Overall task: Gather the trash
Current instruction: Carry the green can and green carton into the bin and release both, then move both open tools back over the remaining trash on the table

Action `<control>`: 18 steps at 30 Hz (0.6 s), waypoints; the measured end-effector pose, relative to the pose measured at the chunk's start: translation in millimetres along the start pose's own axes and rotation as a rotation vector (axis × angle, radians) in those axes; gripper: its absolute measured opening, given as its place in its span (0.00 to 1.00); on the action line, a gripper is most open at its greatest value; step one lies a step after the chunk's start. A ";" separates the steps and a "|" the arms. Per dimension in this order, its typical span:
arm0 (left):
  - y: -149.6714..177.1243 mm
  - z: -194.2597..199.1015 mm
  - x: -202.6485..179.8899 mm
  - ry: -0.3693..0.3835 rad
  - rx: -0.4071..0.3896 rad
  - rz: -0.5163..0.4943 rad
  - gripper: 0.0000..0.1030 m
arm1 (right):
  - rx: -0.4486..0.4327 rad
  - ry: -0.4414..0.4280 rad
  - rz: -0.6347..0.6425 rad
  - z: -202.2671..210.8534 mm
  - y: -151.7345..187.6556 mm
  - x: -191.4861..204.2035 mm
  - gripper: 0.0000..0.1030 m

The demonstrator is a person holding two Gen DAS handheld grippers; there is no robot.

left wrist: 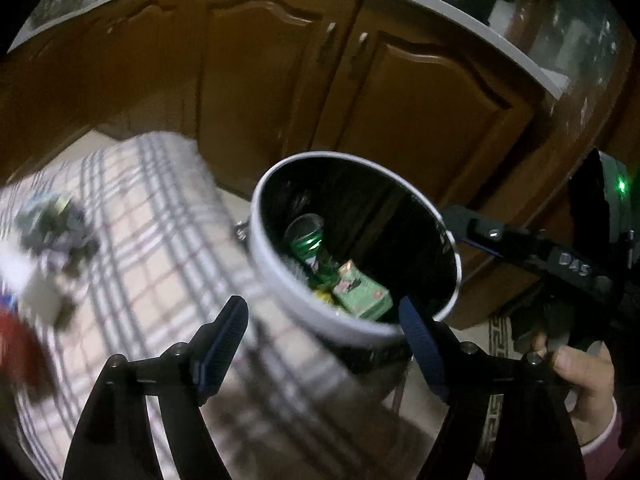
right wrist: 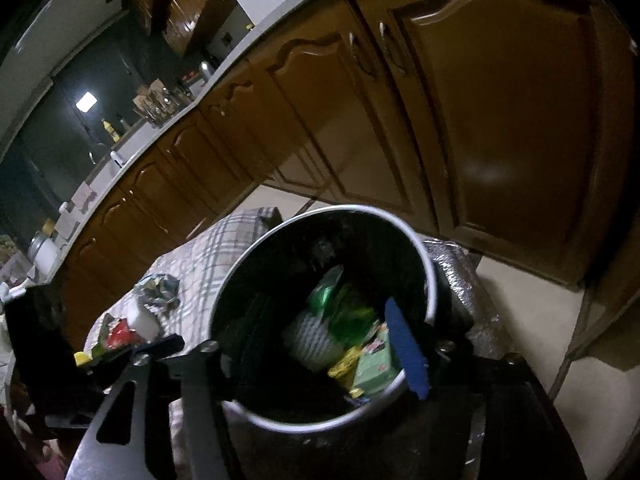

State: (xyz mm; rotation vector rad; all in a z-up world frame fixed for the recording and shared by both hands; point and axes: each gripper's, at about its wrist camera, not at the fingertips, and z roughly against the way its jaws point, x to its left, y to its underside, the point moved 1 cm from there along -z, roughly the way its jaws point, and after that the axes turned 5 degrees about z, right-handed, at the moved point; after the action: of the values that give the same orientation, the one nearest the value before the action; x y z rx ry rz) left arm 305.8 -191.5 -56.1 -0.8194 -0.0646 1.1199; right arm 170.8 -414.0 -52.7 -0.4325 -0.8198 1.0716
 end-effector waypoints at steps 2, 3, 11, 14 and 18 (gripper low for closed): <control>10.9 9.6 7.8 -0.008 -0.008 0.017 0.75 | -0.009 -0.014 -0.004 3.1 7.1 7.9 0.81; 18.7 16.9 13.0 -0.015 -0.015 0.026 0.75 | -0.012 -0.020 -0.004 3.8 10.2 11.7 0.83; 64.9 71.0 47.8 -0.077 -0.064 0.073 0.76 | 0.008 -0.100 0.013 6.0 47.8 62.3 0.85; 80.2 91.5 60.8 -0.095 -0.074 0.095 0.76 | 0.025 -0.122 0.034 4.5 60.7 83.3 0.85; 102.0 117.9 78.9 -0.114 -0.074 0.142 0.76 | 0.053 -0.149 0.057 -2.0 77.7 107.2 0.85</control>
State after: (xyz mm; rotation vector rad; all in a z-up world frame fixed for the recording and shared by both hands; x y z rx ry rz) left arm 212.6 -43.7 -61.5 -0.8354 -0.1450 1.3042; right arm 150.9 -283.7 -65.9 -0.3361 -0.9128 1.1860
